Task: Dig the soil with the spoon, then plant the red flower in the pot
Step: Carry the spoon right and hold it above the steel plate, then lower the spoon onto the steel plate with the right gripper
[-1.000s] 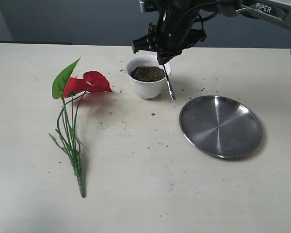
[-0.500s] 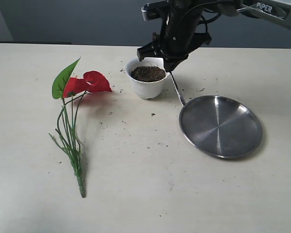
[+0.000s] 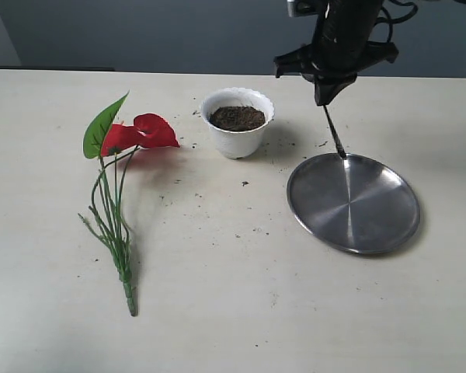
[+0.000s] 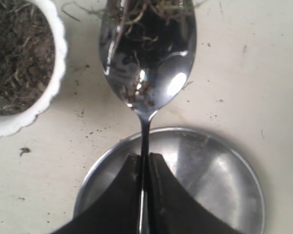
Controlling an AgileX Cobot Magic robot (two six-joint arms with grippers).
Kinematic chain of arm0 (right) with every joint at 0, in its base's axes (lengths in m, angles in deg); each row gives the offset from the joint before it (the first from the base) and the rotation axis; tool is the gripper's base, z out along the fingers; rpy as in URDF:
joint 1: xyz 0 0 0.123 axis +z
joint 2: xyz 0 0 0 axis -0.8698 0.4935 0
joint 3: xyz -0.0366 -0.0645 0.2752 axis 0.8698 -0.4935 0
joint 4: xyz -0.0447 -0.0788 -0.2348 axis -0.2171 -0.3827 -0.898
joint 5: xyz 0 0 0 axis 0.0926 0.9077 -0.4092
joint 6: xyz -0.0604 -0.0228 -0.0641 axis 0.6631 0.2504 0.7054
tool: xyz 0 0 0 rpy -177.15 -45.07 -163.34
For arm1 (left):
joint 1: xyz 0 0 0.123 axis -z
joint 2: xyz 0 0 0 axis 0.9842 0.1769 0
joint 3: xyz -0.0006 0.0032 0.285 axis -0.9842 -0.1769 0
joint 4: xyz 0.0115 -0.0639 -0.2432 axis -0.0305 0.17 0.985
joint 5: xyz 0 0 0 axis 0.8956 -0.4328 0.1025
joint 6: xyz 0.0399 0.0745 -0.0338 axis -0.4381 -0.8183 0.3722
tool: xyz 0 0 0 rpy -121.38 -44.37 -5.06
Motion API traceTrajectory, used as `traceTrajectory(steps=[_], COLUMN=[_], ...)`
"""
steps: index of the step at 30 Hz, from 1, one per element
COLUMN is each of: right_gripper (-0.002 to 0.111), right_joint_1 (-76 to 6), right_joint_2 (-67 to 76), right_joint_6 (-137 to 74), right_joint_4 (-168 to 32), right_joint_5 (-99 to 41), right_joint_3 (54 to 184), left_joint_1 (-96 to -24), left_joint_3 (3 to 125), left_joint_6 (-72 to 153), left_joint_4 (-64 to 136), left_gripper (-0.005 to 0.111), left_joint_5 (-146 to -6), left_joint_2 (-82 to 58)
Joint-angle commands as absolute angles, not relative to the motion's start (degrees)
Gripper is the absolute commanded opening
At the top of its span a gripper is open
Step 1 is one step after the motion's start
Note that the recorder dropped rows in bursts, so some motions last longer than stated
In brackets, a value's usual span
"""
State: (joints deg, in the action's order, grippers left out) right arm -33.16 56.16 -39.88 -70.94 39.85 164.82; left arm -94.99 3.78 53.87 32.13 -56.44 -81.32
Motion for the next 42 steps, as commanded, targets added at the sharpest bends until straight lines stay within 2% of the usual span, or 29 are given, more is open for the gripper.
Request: traceTrajectory(steps=[1, 24, 30, 39, 42], right_gripper=[-0.001, -0.001, -0.001, -0.001, -0.001], right_joint_1=[-35.23, -37.07, -38.82, -39.39, -39.28], right_joint_2=[54.86, 53.33, 49.66, 45.43, 45.43], right_joint_6=[-39.93, -39.93, -39.93, -39.93, -39.93], right_joint_4=[-70.89, -71.07, -71.07, -66.43, -64.34], right_joint_5=[40.8, 40.8, 40.8, 30.81, 27.96], right_joint_3=[165.13, 163.68, 153.22, 135.05, 132.95], left_joint_1=[-94.57, -94.57, -94.57, -94.57, -94.57], left_joint_3=[3.49, 3.49, 3.49, 3.49, 3.49], left_joint_6=[53.89, 53.89, 53.89, 53.89, 53.89], left_joint_4=[32.66, 32.66, 32.66, 32.66, 32.66], left_gripper=[0.0, 0.0, 0.0, 0.0, 0.0], left_joint_5=[-56.82, -56.82, -56.82, -56.82, -56.82], left_joint_2=[-81.56, -81.56, -81.56, -81.56, -81.56])
